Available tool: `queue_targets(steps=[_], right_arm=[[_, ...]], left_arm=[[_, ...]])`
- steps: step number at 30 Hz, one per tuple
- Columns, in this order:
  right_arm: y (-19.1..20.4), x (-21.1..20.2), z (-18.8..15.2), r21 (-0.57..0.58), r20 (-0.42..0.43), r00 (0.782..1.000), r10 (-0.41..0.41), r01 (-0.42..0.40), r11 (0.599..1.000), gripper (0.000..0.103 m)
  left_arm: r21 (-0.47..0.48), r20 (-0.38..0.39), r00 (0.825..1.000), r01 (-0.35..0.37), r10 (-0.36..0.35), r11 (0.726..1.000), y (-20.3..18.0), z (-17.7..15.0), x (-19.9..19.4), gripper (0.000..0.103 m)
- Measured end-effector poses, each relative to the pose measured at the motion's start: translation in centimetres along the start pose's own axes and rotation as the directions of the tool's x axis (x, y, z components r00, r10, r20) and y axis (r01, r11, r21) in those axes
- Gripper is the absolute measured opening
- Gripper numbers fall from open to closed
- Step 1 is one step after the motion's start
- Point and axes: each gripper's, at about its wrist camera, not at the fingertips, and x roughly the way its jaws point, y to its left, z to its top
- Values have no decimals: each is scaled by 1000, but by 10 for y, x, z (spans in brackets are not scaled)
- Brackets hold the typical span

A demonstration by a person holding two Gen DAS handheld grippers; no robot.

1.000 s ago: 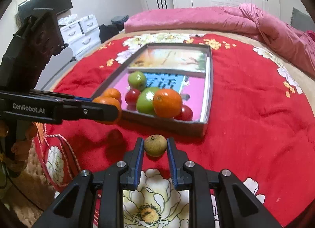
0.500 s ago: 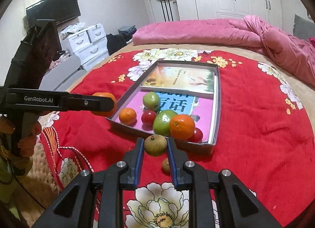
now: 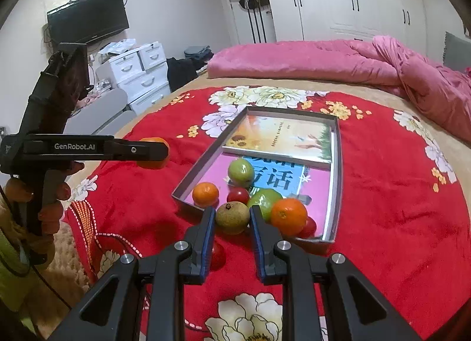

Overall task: Organize fruits
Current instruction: 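Lift and carry the kiwifruit and mandarin over the grey tray with both tools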

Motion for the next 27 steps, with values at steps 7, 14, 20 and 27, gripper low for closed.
queue_targets(steps=[7, 14, 20, 27], right_arm=[[6, 9, 6, -21, -4, 1000, 2, -2, 1000, 24], [13, 22, 10, -45, -15, 1000, 5, -5, 999, 24], [12, 32, 11, -52, -32, 999, 2, -3, 999, 24], [12, 44, 12, -62, -53, 999, -3, 0, 998, 24]], left_arm=[[-16, -15, 1000, 3, -4, 1000, 8, -2, 8, 43], [-14, -29, 1000, 1, -1, 1000, 7, -7, 17, 43], [-2, -48, 999, -3, 3, 1000, 4, -12, 28, 43], [36, -56, 998, -35, 37, 999, -1, -15, 43, 43]])
